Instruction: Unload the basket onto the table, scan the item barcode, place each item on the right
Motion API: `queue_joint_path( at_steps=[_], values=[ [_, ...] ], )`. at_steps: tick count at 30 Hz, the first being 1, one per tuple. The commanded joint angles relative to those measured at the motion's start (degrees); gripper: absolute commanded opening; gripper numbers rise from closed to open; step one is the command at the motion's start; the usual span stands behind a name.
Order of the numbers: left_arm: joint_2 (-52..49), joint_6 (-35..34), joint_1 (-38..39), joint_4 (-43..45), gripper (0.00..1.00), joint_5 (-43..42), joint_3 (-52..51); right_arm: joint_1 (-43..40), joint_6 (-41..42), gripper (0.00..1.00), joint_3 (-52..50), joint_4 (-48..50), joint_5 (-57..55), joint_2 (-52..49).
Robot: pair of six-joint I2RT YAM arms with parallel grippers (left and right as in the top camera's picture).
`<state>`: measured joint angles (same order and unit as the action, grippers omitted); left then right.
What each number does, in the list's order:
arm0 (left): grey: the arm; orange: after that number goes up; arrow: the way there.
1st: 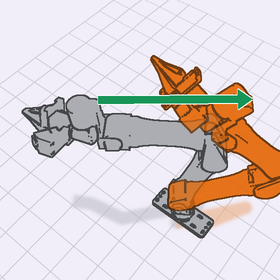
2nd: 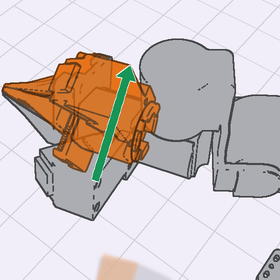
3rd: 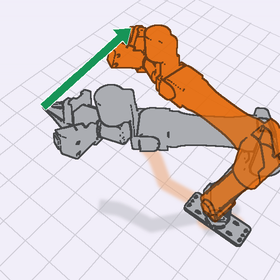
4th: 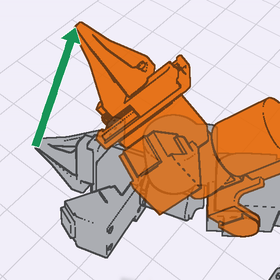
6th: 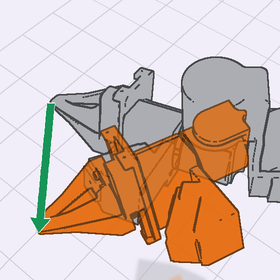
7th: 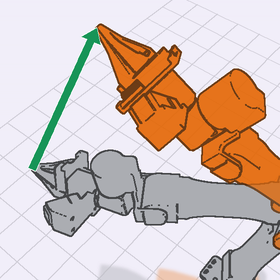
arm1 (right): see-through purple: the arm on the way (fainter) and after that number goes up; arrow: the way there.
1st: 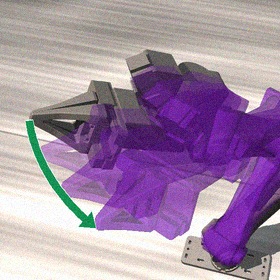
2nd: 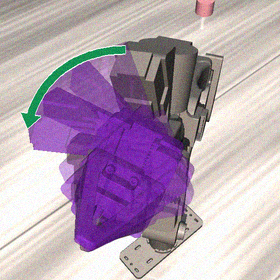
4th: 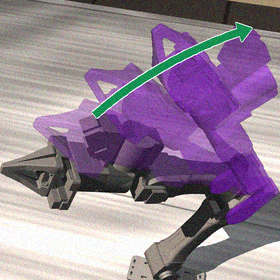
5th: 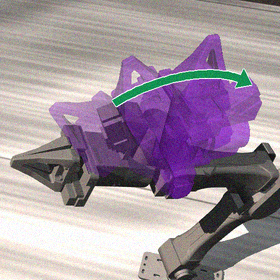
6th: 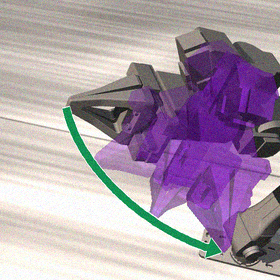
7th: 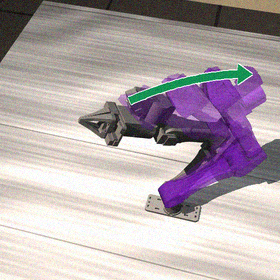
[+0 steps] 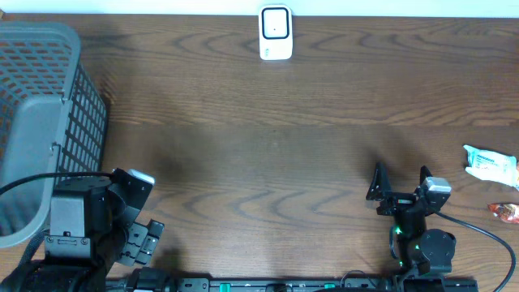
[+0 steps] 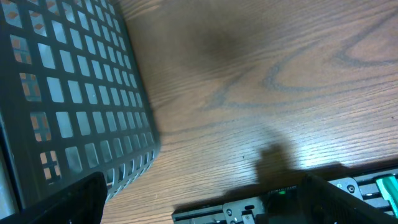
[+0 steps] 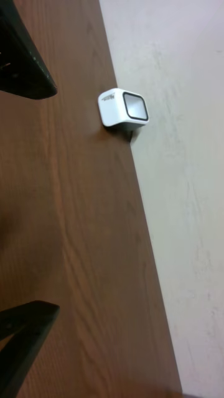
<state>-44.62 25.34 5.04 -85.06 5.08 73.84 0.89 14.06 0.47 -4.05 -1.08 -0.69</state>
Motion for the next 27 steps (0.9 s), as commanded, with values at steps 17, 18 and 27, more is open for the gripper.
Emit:
queue_joint_path(
  at_steps=[17,18,27],
  values=[
    [17.44,-0.15,0.13,39.63,0.98,-9.27,-18.05,0.28,0.68,0.99,-0.15,-0.13,-0.52,0.37],
    [19.56,-0.15,0.13,44.37,0.98,-9.88,-21.86,0.28,0.68,0.99,-0.15,-0.13,-0.50,0.37],
    [33.75,-7.78,0.13,77.33,0.98,-12.94,-51.60,0.28,0.68,0.99,-0.15,-0.13,-0.50,0.37]
  ],
)
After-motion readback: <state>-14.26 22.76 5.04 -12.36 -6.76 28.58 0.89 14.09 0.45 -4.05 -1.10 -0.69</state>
